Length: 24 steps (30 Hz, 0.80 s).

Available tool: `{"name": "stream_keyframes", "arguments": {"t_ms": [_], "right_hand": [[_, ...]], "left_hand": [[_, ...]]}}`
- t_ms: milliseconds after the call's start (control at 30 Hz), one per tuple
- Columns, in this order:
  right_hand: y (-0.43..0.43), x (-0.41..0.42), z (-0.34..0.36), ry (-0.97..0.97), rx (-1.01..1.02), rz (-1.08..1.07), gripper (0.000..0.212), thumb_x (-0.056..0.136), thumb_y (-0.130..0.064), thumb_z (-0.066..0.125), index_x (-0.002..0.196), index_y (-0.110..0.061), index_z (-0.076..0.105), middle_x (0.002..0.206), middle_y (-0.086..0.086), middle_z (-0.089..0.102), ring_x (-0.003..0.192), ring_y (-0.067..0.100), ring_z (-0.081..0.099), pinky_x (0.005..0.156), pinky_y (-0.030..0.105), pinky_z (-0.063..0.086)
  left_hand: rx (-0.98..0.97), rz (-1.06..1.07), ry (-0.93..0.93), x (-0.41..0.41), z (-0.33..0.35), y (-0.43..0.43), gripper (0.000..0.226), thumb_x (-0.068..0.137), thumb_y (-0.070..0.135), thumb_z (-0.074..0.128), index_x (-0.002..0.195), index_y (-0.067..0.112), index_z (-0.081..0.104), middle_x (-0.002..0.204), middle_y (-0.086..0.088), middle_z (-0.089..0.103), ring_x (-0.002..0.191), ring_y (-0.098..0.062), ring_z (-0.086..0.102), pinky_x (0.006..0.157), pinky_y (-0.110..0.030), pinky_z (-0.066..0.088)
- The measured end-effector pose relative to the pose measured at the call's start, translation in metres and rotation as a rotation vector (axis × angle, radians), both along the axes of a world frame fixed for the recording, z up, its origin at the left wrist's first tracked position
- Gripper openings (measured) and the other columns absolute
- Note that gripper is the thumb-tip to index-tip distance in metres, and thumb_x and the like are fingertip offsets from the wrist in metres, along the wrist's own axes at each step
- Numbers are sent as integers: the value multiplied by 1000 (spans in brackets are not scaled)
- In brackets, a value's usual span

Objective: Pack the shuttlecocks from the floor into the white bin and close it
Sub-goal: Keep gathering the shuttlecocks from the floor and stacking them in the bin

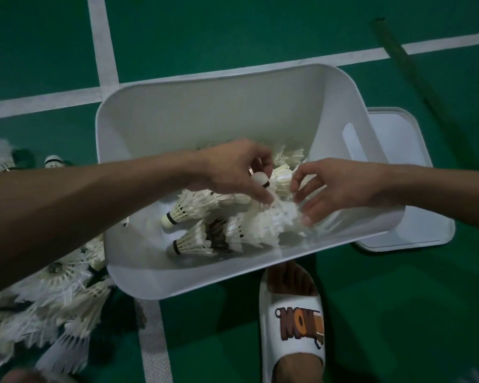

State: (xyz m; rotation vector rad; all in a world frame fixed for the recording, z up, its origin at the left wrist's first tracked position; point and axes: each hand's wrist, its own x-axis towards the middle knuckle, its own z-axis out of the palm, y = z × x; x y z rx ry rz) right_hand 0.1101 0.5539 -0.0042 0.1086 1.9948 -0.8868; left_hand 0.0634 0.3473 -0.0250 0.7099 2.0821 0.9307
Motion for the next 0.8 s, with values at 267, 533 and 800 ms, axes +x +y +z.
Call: {"name": "stream_keyframes", "arguments": {"t_ms": [267,533,800], "right_hand": [[-3,-3,3,252,197,162,62,58,-34,89,108,-26,53,106,-4,61,91,15,59,78,31,51],[-7,1,10,303,627,672,58,67,-23,74,121,-22,53,101,1,52,86,17,49,82,36,52],[-7,-4,10,304,633,682,59,66,-21,76,120,-23,53,104,3,50,92,20,49,86,36,50]], "left_hand": [[104,177,20,14,-8,23,42,72,37,79,95,13,55,89,0,61,68,-9,54,65,-28,49],[-153,-276,173,28,-31,33,73,77,37,75,137,20,38,130,-1,51,102,-13,52,83,-26,44],[-187,-334,262,35,-38,60,63,81,33,70,135,17,40,127,-4,49,110,-20,49,86,-25,38]]}}
